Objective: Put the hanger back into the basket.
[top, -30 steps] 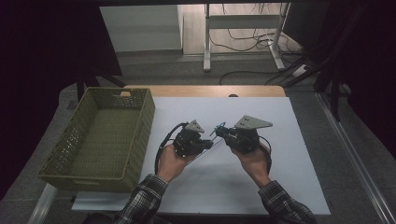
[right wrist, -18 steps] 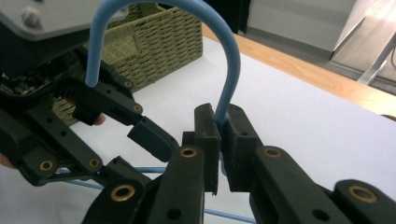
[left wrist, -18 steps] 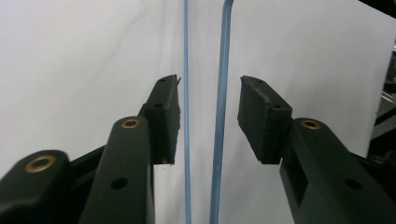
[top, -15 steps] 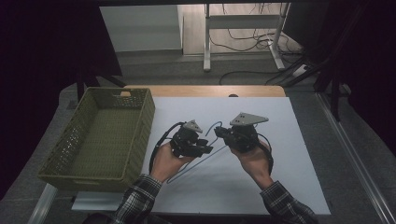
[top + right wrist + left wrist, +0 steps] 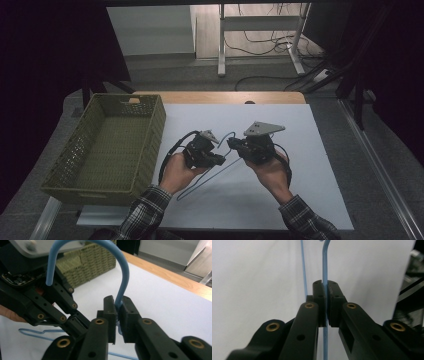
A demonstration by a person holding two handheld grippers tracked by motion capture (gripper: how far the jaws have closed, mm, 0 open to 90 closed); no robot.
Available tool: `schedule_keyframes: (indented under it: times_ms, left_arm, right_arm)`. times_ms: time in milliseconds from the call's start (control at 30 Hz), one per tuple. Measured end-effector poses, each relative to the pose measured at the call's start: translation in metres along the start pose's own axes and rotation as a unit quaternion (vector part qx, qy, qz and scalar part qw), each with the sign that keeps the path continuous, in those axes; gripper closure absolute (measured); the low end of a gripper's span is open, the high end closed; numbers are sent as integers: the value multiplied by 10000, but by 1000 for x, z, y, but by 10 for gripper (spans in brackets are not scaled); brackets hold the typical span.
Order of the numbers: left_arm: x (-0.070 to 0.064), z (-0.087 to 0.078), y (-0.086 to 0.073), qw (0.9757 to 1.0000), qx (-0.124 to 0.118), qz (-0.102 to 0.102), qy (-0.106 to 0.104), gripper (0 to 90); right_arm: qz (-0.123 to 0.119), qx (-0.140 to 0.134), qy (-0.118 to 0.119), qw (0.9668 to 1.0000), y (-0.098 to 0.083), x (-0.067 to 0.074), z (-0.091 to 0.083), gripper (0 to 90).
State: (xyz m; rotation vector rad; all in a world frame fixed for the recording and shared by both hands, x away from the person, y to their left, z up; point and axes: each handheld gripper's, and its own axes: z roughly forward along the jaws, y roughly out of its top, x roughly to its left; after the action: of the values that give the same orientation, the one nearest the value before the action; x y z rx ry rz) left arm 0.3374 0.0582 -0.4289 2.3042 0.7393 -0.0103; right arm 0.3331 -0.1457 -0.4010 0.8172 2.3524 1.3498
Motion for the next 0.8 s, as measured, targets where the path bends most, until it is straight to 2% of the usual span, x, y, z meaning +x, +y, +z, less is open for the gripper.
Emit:
schedule_keyframes:
  times_ms: [33, 67, 167, 233, 300, 333, 367, 500, 533, 633, 700, 800]
  left_arm:
    - [1, -2, 0, 9999, -81, -23, -61, 875]
    - [1, -7, 0, 9997, -169, -83, -126, 875]
    - [2, -12, 0, 9996, -199, -115, -156, 876]
    - [3, -18, 0, 9994, -237, -171, -198, 875]
    - [4, -24, 0, 9991, -275, -241, -208, 875]
    - [5, -27, -1, 9990, -308, -254, -200, 875]
    - [5, -30, -1, 9988, -320, -300, -206, 875]
    - [7, -46, -4, 9985, -394, -362, -134, 875]
    - [8, -51, -4, 9985, -395, -371, -100, 875]
    - [12, -66, -5, 9981, -473, -402, -29, 875]
    - [16, -77, -6, 9977, -521, -440, 9, 874]
    - [22, -95, -7, 9974, -542, -469, 119, 875]
  right_arm:
    - [0, 0, 0, 10000, 0, 0, 0, 795]
    - [115, -64, -35, 9999, 2, -2, -4, 723]
    - [142, -123, -52, 9998, 3, -4, -10, 669]
    - [221, -134, -39, 9997, 2, -7, -22, 592]
    - [251, -133, -38, 9996, 0, -8, -25, 571]
    - [301, -127, -22, 9995, -4, -10, -33, 523]
    - [301, -127, -22, 9995, -4, -10, -33, 523]
    - [395, -30, 58, 9992, -15, -14, -45, 415]
    - [391, 59, 104, 9992, -20, -16, -50, 360]
    - [412, 130, 137, 9990, -27, -17, -56, 312]
    - [450, 205, 139, 9987, -36, -18, -62, 237]
    - [467, 232, 138, 9985, -42, -19, -66, 200]
